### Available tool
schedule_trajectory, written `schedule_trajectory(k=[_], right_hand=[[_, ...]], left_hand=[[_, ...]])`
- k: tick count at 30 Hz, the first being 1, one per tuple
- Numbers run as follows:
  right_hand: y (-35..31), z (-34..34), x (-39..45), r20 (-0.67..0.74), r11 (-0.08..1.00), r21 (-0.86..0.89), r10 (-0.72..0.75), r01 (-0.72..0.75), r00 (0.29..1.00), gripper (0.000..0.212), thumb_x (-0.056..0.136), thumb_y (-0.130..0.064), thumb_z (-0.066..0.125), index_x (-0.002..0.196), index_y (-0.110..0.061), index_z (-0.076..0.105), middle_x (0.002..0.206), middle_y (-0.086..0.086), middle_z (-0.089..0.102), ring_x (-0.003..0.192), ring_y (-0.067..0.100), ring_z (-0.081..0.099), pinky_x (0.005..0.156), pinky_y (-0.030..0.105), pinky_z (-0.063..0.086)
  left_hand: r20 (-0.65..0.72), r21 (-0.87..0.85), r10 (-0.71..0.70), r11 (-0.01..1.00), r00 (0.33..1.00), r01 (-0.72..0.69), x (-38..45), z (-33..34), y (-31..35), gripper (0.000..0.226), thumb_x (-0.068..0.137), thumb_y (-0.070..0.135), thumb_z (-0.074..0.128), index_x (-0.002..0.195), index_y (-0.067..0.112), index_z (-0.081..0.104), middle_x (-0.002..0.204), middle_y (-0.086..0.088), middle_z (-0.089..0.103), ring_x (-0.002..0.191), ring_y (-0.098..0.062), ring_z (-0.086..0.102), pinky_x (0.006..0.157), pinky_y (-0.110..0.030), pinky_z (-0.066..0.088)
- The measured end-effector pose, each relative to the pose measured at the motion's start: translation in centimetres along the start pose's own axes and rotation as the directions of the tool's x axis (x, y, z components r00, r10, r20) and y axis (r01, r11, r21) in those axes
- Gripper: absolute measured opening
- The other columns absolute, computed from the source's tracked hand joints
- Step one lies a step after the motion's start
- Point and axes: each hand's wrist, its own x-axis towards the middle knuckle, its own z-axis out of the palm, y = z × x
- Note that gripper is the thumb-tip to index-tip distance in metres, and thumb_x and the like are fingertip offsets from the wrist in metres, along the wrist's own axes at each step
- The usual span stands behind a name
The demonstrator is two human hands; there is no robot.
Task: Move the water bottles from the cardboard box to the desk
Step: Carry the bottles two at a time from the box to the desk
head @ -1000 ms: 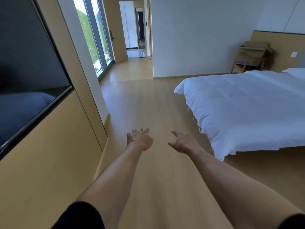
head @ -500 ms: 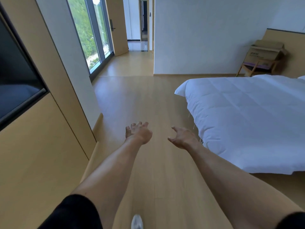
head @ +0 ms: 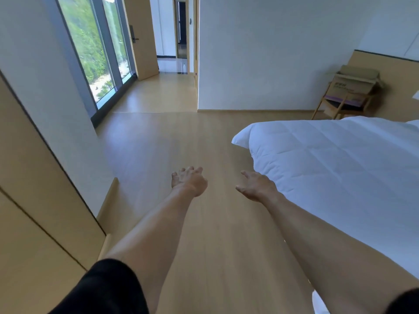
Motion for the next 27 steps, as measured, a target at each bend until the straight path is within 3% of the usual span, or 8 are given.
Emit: schedule_trajectory(k=[12,22,27], right_hand=[[-1.3,-1.6,19.6,0.017,0.999,-0.014,0.031,-0.031,0.999,0.069,0.091,-0.054,0.051,0.154,-0.032,0.033,0.156,0.0,0.041,0.139,0.025,0.045,0.105,0.044,0.045],[-2.7,-5.4,43.2,0.058,0.998,-0.006,-0.062,0.063,0.996,0.069,0.094,-0.049,0.05,0.155,-0.025,0.031,0.158,0.001,0.039,0.143,0.025,0.039,0.113,0.04,0.036],[-3.3,-8.3,53.2,0.073,0.997,-0.018,-0.072,0.073,0.995,0.069,0.092,-0.05,0.049,0.155,-0.028,0.031,0.154,0.004,0.043,0.137,0.027,0.045,0.104,0.039,0.042]], left_hand=[[0.05,-0.038,0.042,0.999,0.998,-0.04,20.3,-1.6,0.7,0.052,0.101,0.029,0.037,0.153,0.03,0.036,0.159,-0.001,0.036,0.144,-0.028,0.034,0.117,-0.044,0.027],[0.004,-0.02,-0.037,0.999,0.999,0.037,41.6,-6.2,2.5,0.052,0.102,0.027,0.036,0.154,0.03,0.035,0.159,0.001,0.036,0.144,-0.026,0.035,0.116,-0.043,0.029],[-0.03,-0.054,-0.013,0.998,0.999,0.012,50.9,-9.0,4.4,0.052,0.102,0.028,0.036,0.155,0.029,0.035,0.16,0.0,0.036,0.144,-0.027,0.035,0.117,-0.044,0.028]])
